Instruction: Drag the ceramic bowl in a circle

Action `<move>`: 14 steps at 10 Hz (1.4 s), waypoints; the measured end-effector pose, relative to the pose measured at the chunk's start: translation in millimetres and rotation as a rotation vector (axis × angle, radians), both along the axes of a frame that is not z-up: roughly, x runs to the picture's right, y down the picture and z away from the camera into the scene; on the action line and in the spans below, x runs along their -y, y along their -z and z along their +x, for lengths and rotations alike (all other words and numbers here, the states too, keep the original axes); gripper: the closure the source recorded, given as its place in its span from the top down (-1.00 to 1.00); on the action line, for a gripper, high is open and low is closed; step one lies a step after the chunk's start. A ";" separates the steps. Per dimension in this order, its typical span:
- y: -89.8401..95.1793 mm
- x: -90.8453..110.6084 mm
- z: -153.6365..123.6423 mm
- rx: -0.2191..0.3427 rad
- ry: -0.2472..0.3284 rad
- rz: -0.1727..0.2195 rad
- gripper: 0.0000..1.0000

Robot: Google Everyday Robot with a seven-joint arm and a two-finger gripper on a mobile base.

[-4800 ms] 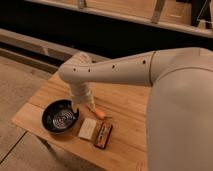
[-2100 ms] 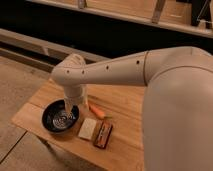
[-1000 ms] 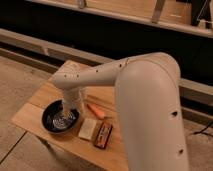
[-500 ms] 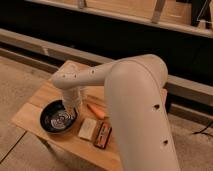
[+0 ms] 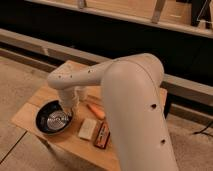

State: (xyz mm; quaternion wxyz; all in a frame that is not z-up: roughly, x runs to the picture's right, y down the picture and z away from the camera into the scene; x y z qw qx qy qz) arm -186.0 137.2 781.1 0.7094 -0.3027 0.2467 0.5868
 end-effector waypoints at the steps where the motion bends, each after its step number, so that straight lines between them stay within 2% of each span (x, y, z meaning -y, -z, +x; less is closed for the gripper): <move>1: 0.2 1.3 -2.6 -0.001 0.007 0.005 -1.00; 4: -7.7 8.8 -17.1 -0.014 0.035 0.010 -1.00; 7: -26.2 20.4 -27.8 -0.046 0.064 0.005 -1.00; 9: -39.0 37.0 -31.5 -0.076 0.068 0.011 -1.00; 11: -46.3 62.9 -27.7 -0.115 0.062 0.031 -1.00; 14: -47.1 98.8 4.8 -0.196 0.020 0.064 -1.00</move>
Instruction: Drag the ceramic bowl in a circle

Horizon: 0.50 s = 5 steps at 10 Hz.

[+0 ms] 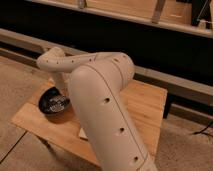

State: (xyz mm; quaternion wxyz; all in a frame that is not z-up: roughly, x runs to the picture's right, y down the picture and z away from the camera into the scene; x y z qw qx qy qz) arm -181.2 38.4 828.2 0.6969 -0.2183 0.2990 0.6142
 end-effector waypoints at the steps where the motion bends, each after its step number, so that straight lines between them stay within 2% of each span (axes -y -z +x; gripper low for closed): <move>1: 1.1 4.2 14.8 -0.029 -0.019 0.005 -1.00; 3: 6.5 2.7 37.4 -0.067 -0.050 0.006 -1.00; 5: 13.5 -7.7 40.8 -0.066 -0.057 -0.002 -1.00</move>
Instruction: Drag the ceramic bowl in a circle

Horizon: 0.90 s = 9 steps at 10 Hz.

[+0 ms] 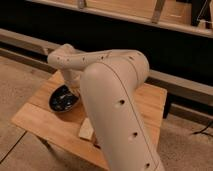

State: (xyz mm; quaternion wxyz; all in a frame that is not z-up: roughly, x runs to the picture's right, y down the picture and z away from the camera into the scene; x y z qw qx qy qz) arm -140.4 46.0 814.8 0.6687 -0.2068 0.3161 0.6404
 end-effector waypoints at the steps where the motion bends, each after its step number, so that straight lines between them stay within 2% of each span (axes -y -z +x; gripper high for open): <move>1: 8.6 -14.9 -3.3 0.013 0.008 -0.013 -1.00; 5: 36.6 -53.6 1.4 0.009 0.017 -0.035 -1.00; 7: 45.9 -63.5 0.9 0.011 0.022 -0.036 -1.00; 9: 49.0 -77.0 -20.4 0.036 0.062 -0.049 -1.00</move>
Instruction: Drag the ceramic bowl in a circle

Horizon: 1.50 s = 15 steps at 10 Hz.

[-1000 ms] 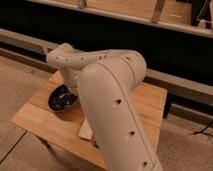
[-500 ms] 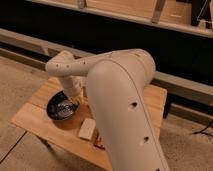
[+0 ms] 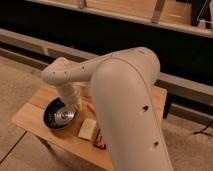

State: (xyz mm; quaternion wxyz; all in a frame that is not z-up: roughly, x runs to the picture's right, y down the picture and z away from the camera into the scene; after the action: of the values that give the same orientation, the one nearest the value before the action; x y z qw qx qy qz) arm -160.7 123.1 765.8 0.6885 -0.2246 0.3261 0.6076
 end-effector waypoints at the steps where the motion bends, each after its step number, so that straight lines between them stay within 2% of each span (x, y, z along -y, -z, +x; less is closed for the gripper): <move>1: -2.5 -4.7 -8.2 0.005 0.021 -0.005 -1.00; 4: -17.6 -16.0 -45.1 0.027 0.102 -0.030 -1.00; 6: -29.5 -7.0 -64.4 0.028 0.140 -0.027 -1.00; 9: -45.1 21.8 -85.5 0.006 0.166 -0.001 -1.00; 11: -57.3 38.0 -84.9 -0.025 0.153 0.006 -1.00; 13: -65.6 54.9 -72.5 -0.067 0.142 0.017 -1.00; 15: -69.2 75.5 -44.5 -0.129 0.124 0.033 -1.00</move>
State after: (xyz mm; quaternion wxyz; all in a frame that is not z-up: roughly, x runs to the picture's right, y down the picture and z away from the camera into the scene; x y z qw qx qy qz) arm -205.2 47.6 835.0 0.7061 -0.1528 0.3731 0.5822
